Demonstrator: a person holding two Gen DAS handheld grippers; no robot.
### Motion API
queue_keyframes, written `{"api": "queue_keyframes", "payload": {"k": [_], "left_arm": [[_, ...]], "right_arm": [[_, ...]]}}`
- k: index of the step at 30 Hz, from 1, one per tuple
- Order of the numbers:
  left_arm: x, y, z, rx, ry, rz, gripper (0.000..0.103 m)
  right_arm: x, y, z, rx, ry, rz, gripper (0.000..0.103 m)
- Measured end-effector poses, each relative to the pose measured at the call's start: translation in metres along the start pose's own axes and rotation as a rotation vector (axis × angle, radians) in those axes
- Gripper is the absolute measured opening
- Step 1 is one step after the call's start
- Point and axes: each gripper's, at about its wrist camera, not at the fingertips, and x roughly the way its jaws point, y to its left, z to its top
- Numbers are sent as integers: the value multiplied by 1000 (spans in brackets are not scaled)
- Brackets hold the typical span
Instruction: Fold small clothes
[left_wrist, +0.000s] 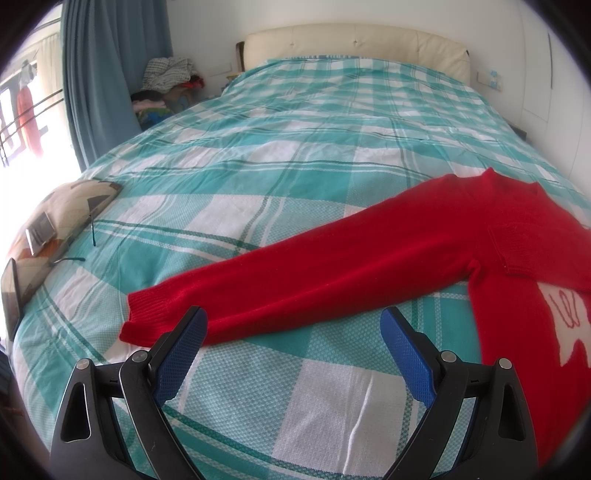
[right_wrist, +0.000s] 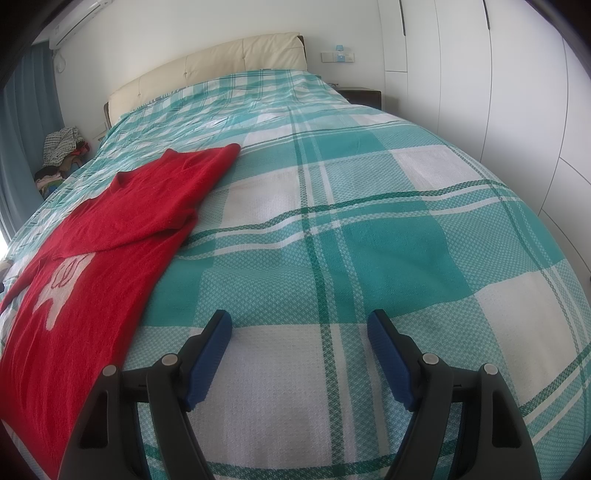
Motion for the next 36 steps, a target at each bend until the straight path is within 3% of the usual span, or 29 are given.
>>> {"api": "queue_keyframes", "payload": {"k": [27, 36], "left_arm": [[0, 0, 0, 0, -2, 2, 96], [0, 8, -4, -47, 11, -23, 96]], "right_arm": [[0, 0, 0, 0, 0, 0, 76], [1, -1, 0, -1, 0, -2, 76]]}}
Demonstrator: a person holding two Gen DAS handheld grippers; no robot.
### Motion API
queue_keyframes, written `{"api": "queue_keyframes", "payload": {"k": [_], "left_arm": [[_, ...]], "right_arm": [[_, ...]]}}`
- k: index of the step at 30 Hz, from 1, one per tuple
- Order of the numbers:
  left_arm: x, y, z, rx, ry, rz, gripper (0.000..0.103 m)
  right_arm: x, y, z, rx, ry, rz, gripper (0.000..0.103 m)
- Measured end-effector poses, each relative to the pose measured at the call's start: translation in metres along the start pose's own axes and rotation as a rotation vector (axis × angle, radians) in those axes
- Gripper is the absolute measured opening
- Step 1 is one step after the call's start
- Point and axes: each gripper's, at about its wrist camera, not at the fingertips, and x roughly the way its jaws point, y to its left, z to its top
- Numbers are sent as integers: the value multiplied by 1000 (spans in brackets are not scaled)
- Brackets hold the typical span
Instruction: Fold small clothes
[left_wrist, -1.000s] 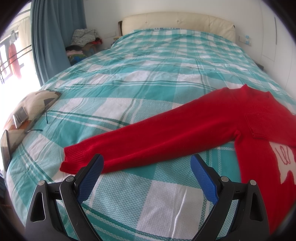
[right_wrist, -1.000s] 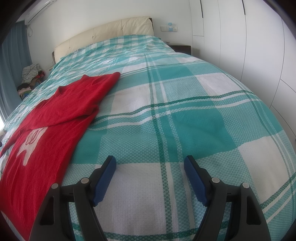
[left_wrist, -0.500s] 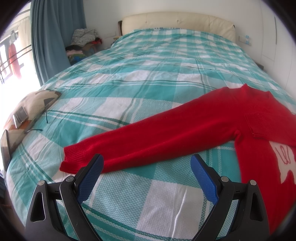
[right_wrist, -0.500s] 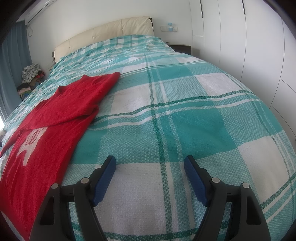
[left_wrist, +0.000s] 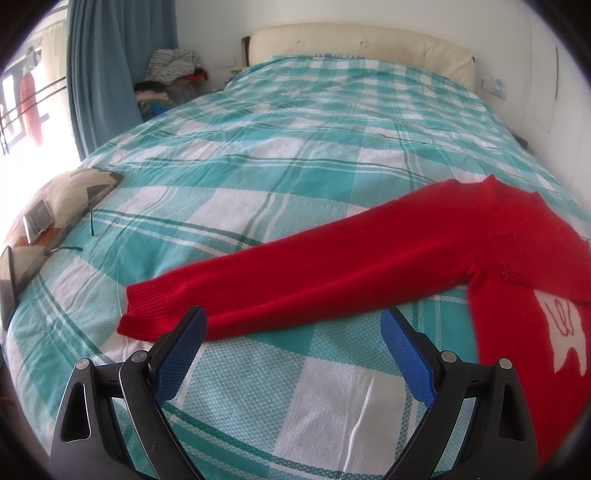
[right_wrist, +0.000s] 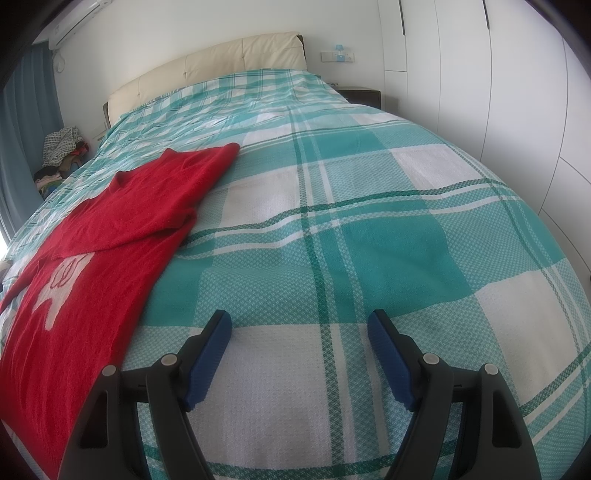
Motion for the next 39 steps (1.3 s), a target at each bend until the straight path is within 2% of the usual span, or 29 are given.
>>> {"api": "queue_keyframes", "payload": {"k": [9, 15, 21, 24, 27, 32, 35, 39], "left_arm": [[-1, 7, 10, -23, 3, -16, 96], [0, 28, 13, -109, 85, -104, 96], [-6, 95, 38, -251, 168, -201, 96], [7, 147, 52, -386, 244, -242, 98], [28, 181, 51, -451, 330, -191, 98], [54, 191, 31, -439, 420, -89, 97], [63, 189, 25, -438, 432, -98, 95], [75, 180, 30, -427, 441, -130, 76]], "right_arm": [[0, 0, 0, 0, 0, 1, 76], [1, 0, 0, 1, 2, 1, 77], [5, -1, -4, 0, 7, 2, 79], [5, -1, -4, -2, 7, 0, 79], [6, 0, -4, -7, 11, -6, 79], [6, 1, -3, -10, 12, -8, 80], [6, 1, -3, -10, 12, -9, 80], [6, 1, -3, -11, 12, -9, 80]]}}
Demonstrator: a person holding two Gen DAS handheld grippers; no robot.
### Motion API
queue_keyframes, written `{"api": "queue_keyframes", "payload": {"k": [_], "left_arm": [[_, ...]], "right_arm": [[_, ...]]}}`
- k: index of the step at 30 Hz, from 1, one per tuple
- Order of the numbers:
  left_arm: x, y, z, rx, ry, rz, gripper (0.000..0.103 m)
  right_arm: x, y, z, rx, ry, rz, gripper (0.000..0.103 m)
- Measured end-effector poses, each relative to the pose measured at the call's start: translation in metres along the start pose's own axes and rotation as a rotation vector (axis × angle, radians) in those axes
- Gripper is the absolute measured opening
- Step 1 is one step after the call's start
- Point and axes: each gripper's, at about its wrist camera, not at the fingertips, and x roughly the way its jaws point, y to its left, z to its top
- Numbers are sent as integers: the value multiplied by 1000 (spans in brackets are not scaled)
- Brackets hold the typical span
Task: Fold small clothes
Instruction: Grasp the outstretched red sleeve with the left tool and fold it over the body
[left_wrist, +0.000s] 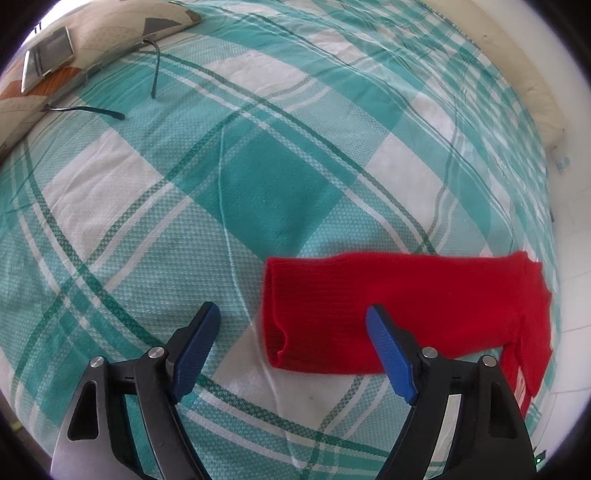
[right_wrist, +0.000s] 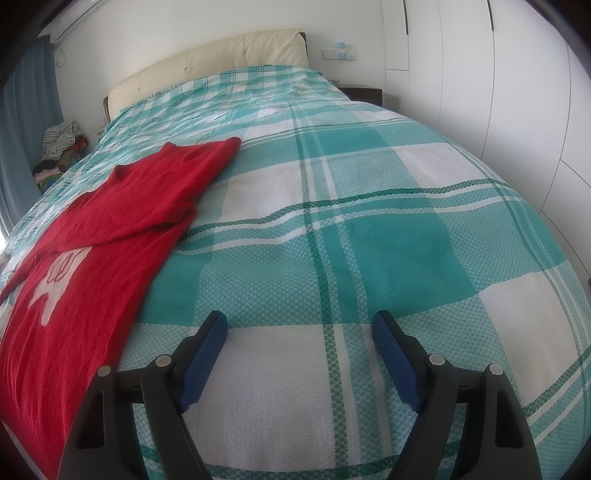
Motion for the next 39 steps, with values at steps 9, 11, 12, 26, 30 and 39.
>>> {"api": "queue_keyframes", "payload": {"k": [9, 11, 12, 26, 30, 39], "left_arm": [[-42, -39, 12, 22, -46, -39, 4], [-76, -78, 15, 90, -102, -92, 4], [-92, -103, 15, 133, -124, -126, 4], [-110, -474, -102, 769, -84, -374, 4], [-58, -506, -141, 837, 36, -354, 13], [-25, -464, -151, 748, -5, -255, 83]], "right_arm": [[1, -1, 0, 5, 1, 4, 81], [2, 0, -1, 3, 4, 2, 81], [2, 1, -1, 0, 7, -1, 82], [1, 1, -1, -1, 18, 2, 84], [1, 1, 0, 3, 21, 7, 85], [1, 2, 0, -3, 28, 8, 87]]}}
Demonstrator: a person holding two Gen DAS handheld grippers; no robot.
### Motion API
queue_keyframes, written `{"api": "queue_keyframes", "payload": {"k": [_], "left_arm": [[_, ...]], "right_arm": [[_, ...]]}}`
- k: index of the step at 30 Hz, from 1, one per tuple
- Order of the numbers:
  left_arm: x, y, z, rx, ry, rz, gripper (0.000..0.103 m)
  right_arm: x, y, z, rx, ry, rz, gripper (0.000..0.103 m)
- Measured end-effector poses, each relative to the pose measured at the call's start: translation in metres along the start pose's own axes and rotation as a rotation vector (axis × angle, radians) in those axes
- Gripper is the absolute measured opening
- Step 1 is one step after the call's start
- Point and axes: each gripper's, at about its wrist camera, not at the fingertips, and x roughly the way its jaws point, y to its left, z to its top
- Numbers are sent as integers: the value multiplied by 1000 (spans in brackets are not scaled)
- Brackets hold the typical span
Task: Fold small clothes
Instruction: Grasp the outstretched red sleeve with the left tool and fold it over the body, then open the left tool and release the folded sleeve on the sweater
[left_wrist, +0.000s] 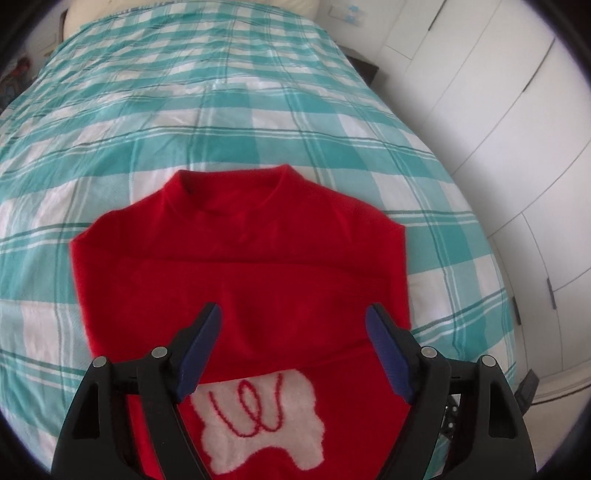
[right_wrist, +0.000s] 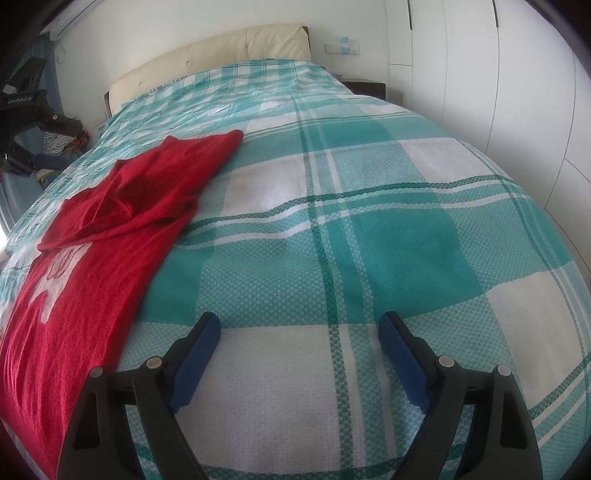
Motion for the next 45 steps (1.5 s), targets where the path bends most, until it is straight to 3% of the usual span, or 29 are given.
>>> {"api": "queue_keyframes", "payload": {"k": [4, 12, 18, 25, 28, 31, 35, 37, 41, 44, 45], "left_arm": [[-29, 38, -30, 21, -86, 148, 93], [-63, 117, -105, -33, -147, 391, 93], [-87, 125, -129, -41, -229, 452, 94], [-97, 120, -137, 5, -258, 500, 94], [-99, 123, -143, -8, -242, 481, 94], [-97, 131, -169, -40, -161, 366, 95], [-87, 133, -229, -80, -27, 221, 95], [-82, 127, -253, -91, 15, 165, 93], [-78, 107, -275, -68, 60, 74, 75], [-78, 91, -282, -4, 69, 72, 68], [-76, 88, -283, 5, 78, 76, 56]], "right_arm": [[0, 0, 0, -1, 0, -1, 87], [2, 2, 0, -15, -1, -16, 88], [1, 3, -2, -26, -7, -26, 89], [1, 4, -2, -30, -10, -33, 89], [0, 5, -2, -30, -12, -33, 89], [-18, 7, -2, -5, -19, -9, 89], [-78, 23, -15, 2, -15, 208, 89], [-97, 34, -30, 3, 53, 322, 89], [-103, 46, -64, 75, 206, 476, 83], [-90, 50, -82, 123, 289, 505, 67], [-84, 51, -86, 136, 301, 494, 63]]}}
